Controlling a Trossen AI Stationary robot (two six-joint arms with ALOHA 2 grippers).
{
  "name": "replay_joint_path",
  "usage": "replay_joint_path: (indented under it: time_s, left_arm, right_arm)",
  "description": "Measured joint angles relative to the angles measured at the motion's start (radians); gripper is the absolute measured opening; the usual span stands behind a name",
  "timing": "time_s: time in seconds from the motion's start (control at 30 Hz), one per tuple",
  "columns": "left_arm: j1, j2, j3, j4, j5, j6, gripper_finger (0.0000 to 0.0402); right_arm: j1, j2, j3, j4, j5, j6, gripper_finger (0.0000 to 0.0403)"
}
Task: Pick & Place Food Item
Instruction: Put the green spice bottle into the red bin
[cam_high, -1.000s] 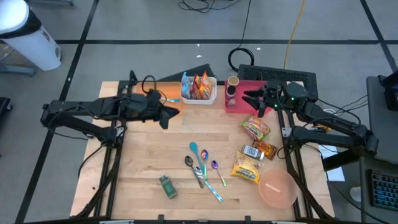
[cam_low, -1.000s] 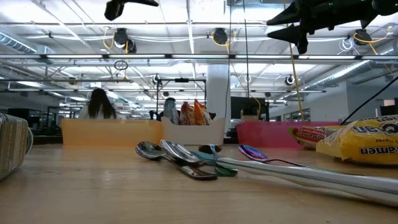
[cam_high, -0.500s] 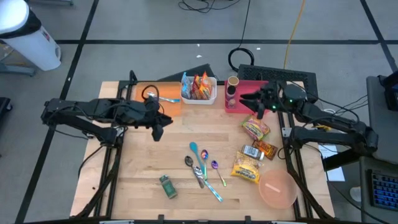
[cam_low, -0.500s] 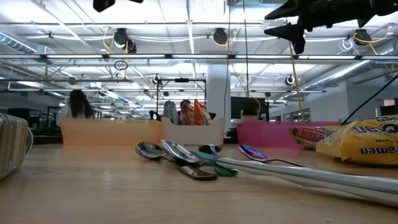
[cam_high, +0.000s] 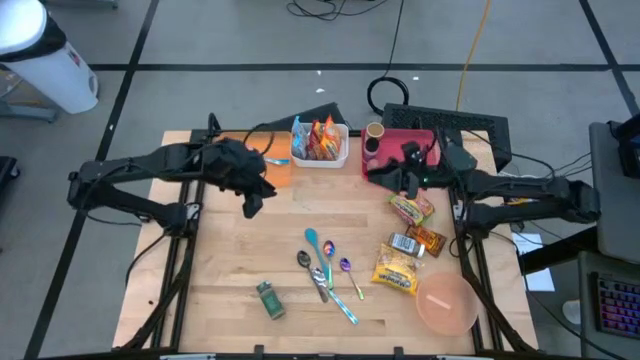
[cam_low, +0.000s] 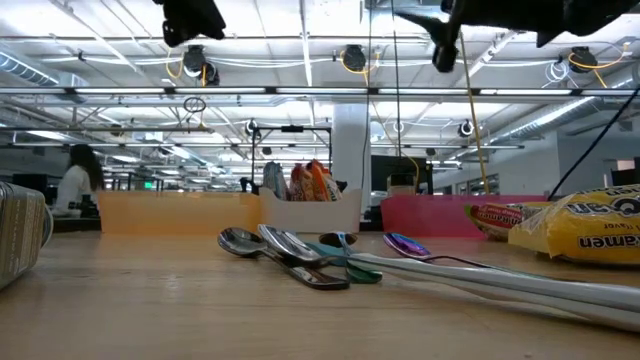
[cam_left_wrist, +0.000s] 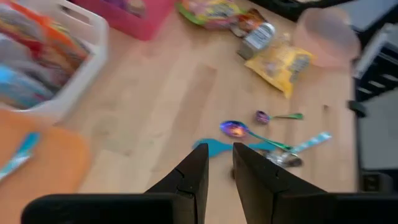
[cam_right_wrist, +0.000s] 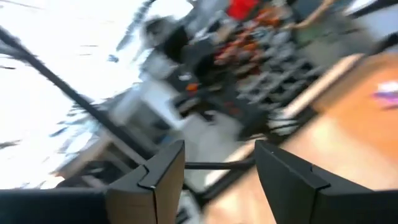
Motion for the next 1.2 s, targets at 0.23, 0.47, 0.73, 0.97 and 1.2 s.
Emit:
replay_joint_path:
  time_s: [0.23,0.47,0.73,0.97,1.2]
  left_arm:
    - [0.056,0.085,0.000,0.016,0.232,0.073,0.0079]
    - [0.013,0.220,0.000,0.066,0.493,0.072,0.0079]
    - [-0.063,0.301,0.000,0.247,0.609,0.040,0.0074]
    - [-0.118,0.250,0.000,0.413,0.552,0.057,0.0012]
    - [-0.087,0.242,0.000,0.494,0.562,-0.070,0.0067]
  right_arm:
    - [0.166,0.178,0.000,0.284,0.068,0.085,0.0215]
    - [0.203,0.278,0.000,0.352,0.109,0.110,0.0232]
    - [0.201,0.301,0.000,0.381,0.112,0.107,0.0226]
    - [0.203,0.301,0.000,0.381,0.112,0.107,0.0220]
    - [0.203,0.301,0.000,0.386,0.112,0.107,0.0218]
